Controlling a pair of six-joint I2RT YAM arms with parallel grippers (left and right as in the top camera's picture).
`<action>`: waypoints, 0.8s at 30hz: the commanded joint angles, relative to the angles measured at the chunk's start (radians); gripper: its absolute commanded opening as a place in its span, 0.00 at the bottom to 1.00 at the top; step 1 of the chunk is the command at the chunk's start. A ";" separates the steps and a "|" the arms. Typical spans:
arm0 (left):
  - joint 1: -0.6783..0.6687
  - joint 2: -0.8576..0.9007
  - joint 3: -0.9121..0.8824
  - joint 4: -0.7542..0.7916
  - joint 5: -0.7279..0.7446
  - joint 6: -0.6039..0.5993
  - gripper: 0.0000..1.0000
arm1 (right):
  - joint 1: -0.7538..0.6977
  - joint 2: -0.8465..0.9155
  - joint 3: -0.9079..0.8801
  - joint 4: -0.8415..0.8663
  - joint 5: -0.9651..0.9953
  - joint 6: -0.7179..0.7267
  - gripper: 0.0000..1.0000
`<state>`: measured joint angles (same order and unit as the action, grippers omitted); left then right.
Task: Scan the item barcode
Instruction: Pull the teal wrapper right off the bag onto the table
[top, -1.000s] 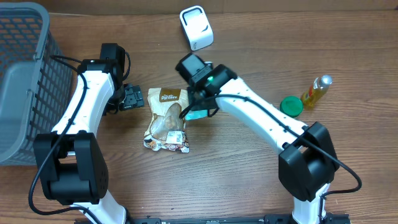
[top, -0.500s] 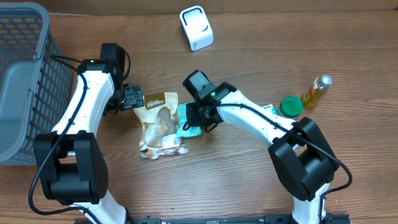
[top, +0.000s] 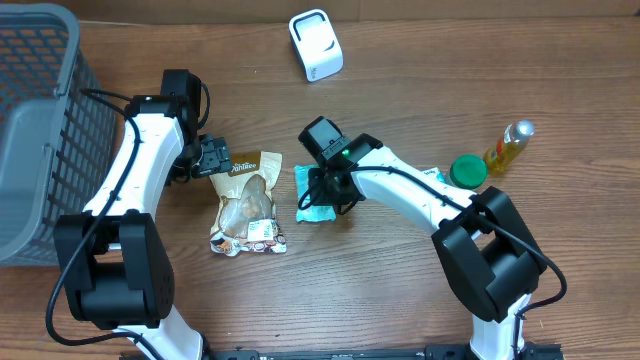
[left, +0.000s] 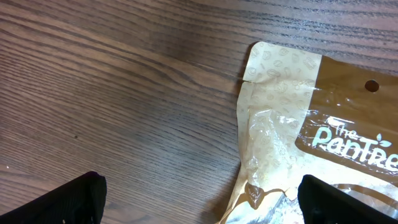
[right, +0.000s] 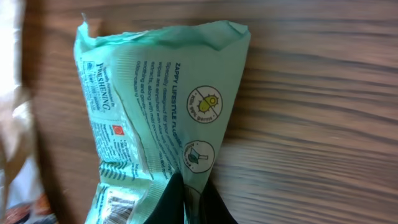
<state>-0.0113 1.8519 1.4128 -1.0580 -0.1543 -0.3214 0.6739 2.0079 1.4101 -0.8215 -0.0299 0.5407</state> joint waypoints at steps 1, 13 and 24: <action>0.005 -0.008 0.013 0.000 -0.005 0.007 1.00 | -0.026 0.005 -0.005 -0.020 0.101 0.112 0.04; 0.005 -0.008 0.013 0.001 -0.005 0.007 0.99 | -0.068 0.005 -0.005 -0.046 0.138 0.191 0.04; 0.005 -0.008 0.013 0.001 -0.125 0.098 1.00 | -0.068 0.005 -0.005 -0.039 0.039 0.359 0.10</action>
<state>-0.0113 1.8519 1.4128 -1.0580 -0.2413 -0.2535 0.6125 2.0079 1.4101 -0.8646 0.0498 0.8505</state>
